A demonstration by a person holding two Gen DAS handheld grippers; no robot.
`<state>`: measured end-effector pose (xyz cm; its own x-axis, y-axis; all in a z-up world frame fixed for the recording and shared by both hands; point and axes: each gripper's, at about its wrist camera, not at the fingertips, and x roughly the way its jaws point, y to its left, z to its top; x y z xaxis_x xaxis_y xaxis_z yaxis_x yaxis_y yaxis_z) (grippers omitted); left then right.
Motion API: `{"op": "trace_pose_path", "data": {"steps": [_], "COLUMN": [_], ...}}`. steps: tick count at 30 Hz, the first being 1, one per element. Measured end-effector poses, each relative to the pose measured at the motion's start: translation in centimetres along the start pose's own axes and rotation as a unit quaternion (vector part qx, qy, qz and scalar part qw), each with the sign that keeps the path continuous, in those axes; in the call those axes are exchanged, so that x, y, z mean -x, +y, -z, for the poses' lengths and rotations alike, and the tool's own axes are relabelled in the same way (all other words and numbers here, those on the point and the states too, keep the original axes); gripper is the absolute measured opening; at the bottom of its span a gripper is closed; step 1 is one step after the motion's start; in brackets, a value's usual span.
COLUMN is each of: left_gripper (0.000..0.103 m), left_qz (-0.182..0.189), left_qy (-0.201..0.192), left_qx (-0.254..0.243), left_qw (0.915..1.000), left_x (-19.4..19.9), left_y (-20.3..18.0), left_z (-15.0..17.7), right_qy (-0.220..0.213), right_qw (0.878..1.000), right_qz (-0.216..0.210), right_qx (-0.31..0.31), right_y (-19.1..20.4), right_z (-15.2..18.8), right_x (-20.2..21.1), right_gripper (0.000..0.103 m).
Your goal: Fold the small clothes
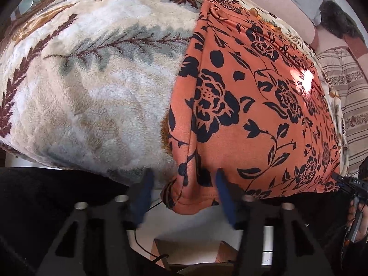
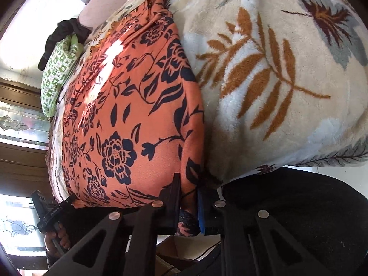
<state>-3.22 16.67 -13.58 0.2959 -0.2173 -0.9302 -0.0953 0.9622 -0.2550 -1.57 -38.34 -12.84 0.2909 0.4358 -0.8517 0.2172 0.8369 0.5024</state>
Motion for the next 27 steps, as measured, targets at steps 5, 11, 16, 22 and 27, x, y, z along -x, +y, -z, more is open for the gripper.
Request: {"op": "trace_pose_path", "data": {"steps": [5, 11, 16, 22, 27], "left_gripper": [0.035, 0.010, 0.010, 0.010, 0.010], "left_qz": [-0.012, 0.044, 0.114, 0.089, 0.112], "left_qy": [0.025, 0.021, -0.059, -0.017, -0.038], "left_qx": [-0.017, -0.006, -0.007, 0.004, -0.020], "left_qw": [0.9995, 0.9988, 0.9917, 0.9959, 0.9928], "left_x": [-1.1, -0.1, 4.7, 2.4, 4.4], "left_y": [-0.8, -1.0, -1.1, -1.6, -3.1], "left_z": [0.0, 0.1, -1.4, -2.0, -4.6], "right_qy": [0.004, 0.013, -0.040, -0.041, -0.036], "right_qw": [1.000, 0.999, 0.987, 0.983, 0.980], "right_qz": [0.009, -0.032, -0.155, -0.168, -0.187], "right_qx": [0.004, 0.003, -0.027, -0.061, -0.064], "right_y": [0.2, 0.4, 1.0, -0.3, -0.5], "right_z": [0.0, 0.1, -1.5, -3.0, -3.9], "right_x": [-0.3, -0.3, 3.7, 2.0, 1.5], "right_gripper": [0.014, 0.007, 0.006, 0.006, 0.006]}}
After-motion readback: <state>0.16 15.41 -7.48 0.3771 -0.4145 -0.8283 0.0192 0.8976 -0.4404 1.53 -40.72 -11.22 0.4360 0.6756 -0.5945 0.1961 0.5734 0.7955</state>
